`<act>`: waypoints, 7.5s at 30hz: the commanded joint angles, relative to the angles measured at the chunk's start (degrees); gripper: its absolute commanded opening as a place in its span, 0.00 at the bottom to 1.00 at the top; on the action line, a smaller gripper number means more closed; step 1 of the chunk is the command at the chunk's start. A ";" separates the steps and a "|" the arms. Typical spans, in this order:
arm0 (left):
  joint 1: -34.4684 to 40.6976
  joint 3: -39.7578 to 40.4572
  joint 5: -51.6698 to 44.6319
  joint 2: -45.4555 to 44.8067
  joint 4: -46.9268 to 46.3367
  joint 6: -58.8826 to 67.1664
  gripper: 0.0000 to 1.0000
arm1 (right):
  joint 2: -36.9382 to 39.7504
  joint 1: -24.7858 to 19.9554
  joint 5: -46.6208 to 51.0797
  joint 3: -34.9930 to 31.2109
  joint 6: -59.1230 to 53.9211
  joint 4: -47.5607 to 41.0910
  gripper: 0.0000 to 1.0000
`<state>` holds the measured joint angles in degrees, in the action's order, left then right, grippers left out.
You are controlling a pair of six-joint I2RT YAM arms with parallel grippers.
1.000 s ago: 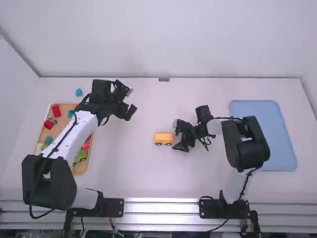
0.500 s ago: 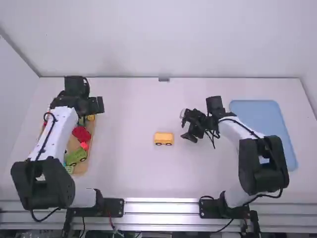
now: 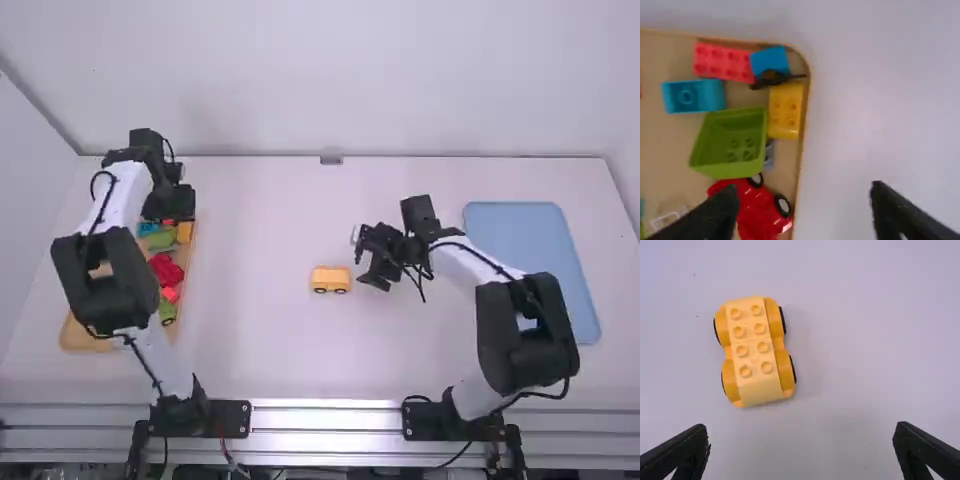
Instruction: Assemble lego blocks to make yellow taxi
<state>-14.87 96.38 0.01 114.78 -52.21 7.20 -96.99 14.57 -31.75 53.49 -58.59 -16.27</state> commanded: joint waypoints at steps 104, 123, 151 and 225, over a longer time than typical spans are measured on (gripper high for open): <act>11.17 -31.08 -3.80 -16.20 27.80 13.62 0.02 | 0.24 1.29 1.38 0.07 0.92 2.38 0.98; 28.94 -42.29 -17.03 -16.72 27.15 58.64 0.02 | 0.24 2.54 1.38 0.07 1.79 3.76 0.98; 23.71 -42.32 -26.58 -9.33 32.13 65.29 0.02 | 0.24 2.73 0.07 0.07 1.84 2.21 0.98; 13.64 -46.07 -60.48 -9.20 38.40 74.01 0.06 | -3.43 -2.36 -24.17 -11.93 -3.52 23.04 0.98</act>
<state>-2.68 50.24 -59.37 107.77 -13.50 81.62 -97.80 12.75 -46.63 45.06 -61.01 4.32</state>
